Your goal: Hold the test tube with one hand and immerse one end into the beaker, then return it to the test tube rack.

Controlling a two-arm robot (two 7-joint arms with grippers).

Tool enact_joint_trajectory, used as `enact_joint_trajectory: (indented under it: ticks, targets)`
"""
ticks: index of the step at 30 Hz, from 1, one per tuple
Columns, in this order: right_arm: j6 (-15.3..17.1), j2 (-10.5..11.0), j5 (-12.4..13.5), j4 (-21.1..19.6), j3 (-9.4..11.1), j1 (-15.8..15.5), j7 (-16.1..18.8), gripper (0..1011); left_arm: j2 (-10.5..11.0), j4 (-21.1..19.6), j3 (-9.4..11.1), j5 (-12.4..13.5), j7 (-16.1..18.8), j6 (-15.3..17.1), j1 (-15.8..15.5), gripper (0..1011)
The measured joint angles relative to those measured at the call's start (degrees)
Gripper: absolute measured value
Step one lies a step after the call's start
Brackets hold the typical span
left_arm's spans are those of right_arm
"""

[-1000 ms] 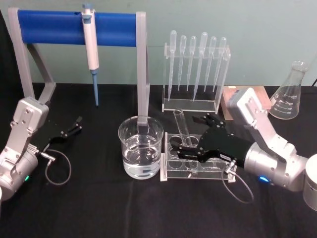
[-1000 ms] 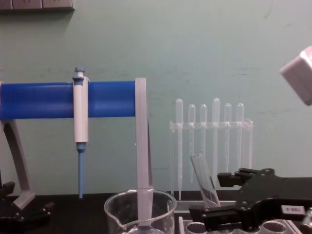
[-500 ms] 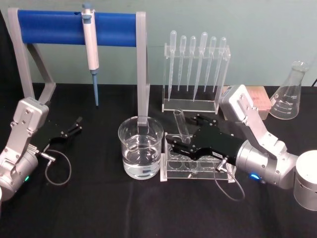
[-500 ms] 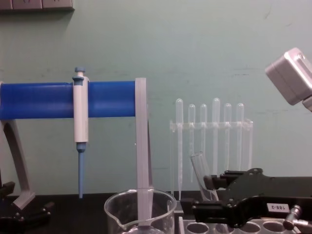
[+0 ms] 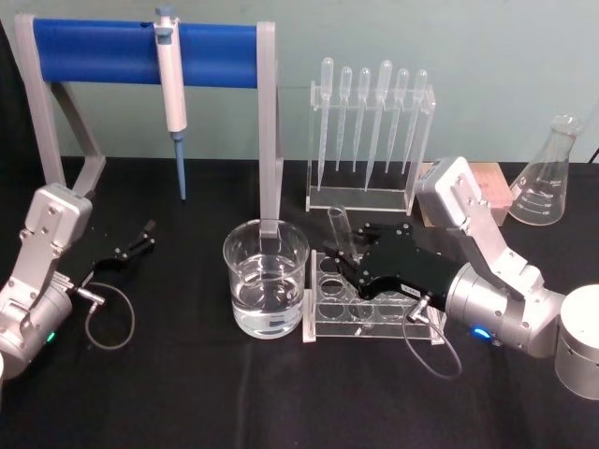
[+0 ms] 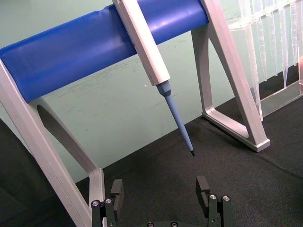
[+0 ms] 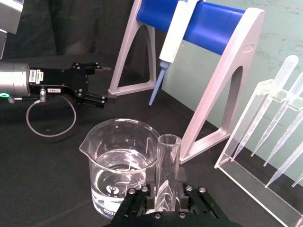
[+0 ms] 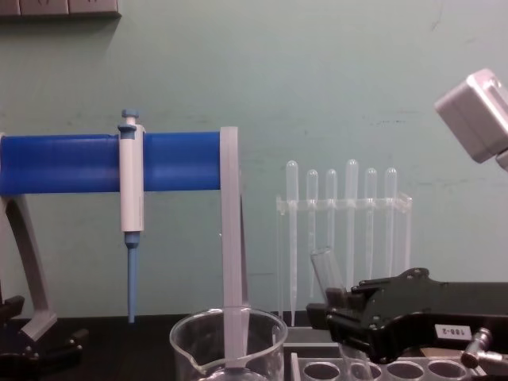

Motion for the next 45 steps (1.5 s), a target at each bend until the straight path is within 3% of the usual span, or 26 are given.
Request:
enact_joint_trajectory:
  ticks: [3, 8, 17, 24, 33, 45]
  targets:
    - [0.0, -0.1, 0.0, -0.7, 0.6, -0.5, 0.0, 228, 0.0, 0.0, 0.0, 0.0, 0.0, 0.0, 0.0, 1000]
    - [-0.2, 0.0, 0.7, -2.1, 2.2, -1.8, -0.1, 225, 0.0, 0.0, 0.0, 0.0, 0.0, 0.0, 0.0, 1000]
    - [-1.5, 0.1, 6.0, -6.8, 7.2, -5.3, -1.2, 225, 0.0, 0.0, 0.0, 0.0, 0.0, 0.0, 0.0, 1000]
    - [-0.6, 0.6, 8.5, -10.2, 9.2, -6.2, -2.3, 225, 0.0, 0.0, 0.0, 0.0, 0.0, 0.0, 0.0, 1000]
    - [0.2, 0.6, 10.8, -11.5, 9.5, -6.4, -3.4, 224, 0.0, 0.0, 0.0, 0.0, 0.0, 0.0, 0.0, 1000]
    - [0.1, 0.7, 10.8, -11.5, 9.2, -6.4, -3.7, 225, 0.0, 0.0, 0.0, 0.0, 0.0, 0.0, 0.0, 1000]
